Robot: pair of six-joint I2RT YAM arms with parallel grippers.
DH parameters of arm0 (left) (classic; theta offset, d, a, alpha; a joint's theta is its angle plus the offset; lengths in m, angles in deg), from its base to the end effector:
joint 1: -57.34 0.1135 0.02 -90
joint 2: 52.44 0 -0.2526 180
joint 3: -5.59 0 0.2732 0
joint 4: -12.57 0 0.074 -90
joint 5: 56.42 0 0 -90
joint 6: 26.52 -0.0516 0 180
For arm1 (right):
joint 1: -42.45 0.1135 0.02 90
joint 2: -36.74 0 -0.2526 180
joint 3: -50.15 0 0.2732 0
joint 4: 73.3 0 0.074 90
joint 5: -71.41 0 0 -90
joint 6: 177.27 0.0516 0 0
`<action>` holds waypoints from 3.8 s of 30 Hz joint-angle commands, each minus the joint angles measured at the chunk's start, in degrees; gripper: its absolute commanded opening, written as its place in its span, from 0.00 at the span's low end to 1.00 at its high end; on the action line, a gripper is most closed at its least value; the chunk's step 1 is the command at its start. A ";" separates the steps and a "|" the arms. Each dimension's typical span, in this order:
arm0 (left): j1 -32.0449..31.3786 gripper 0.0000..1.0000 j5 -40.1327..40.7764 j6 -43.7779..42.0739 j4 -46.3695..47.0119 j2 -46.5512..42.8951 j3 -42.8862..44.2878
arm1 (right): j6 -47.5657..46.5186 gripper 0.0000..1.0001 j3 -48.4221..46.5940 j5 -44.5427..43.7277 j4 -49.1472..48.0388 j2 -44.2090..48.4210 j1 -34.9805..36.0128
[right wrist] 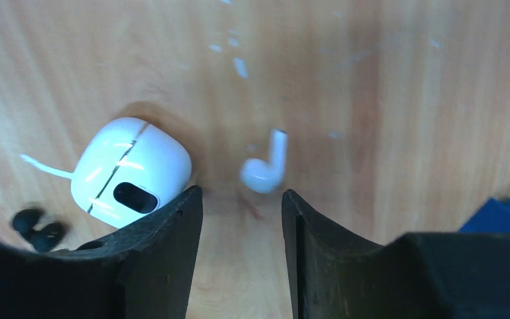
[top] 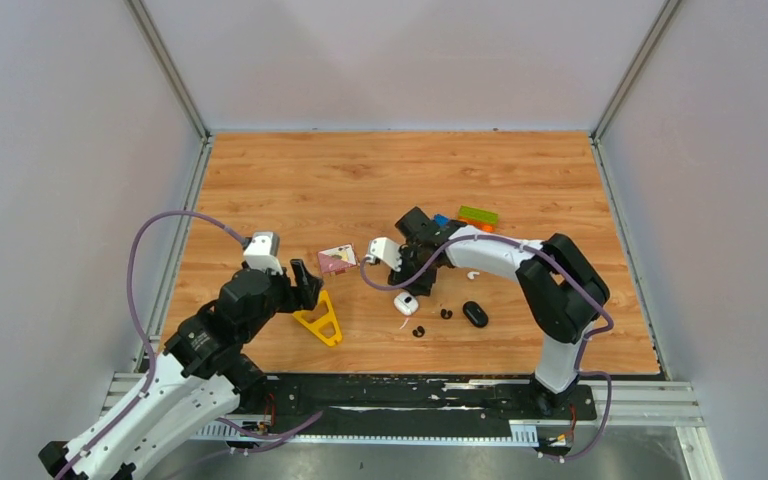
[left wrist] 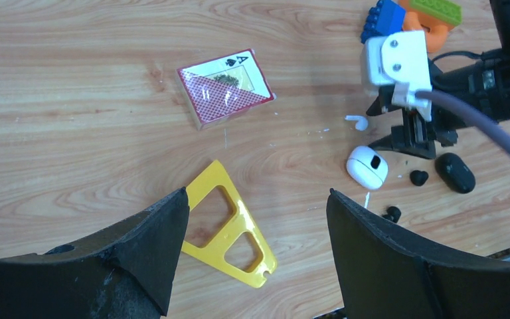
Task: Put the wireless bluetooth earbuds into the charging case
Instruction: Move the charging case to the center of the board, then pick up the charging case at the center of the board.
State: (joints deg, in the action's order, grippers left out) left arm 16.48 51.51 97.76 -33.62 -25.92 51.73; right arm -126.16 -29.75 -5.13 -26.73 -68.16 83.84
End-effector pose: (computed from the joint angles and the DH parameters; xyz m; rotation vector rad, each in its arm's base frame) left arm 0.1325 -0.0936 0.2630 -0.0814 2.0469 -0.5133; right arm 0.2710 0.2548 0.1243 -1.8501 2.1106 0.3410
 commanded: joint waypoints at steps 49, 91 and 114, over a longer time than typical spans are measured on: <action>-0.05 0.84 3.21 -3.96 -1.55 1.25 3.38 | -8.62 0.60 -3.71 13.08 7.99 -3.91 17.68; -0.35 0.75 -38.55 21.71 58.44 30.49 -6.90 | -2.67 0.36 -1.49 12.97 10.03 27.95 3.05; -2.82 0.52 -42.21 28.49 70.45 42.55 -5.86 | -2.24 0.37 -2.65 15.21 11.13 28.61 3.01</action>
State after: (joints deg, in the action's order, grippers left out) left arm 13.99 9.87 124.56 31.69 15.79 44.93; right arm -128.92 -30.01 7.96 -15.41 -41.03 87.01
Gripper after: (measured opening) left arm 0.546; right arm 0.493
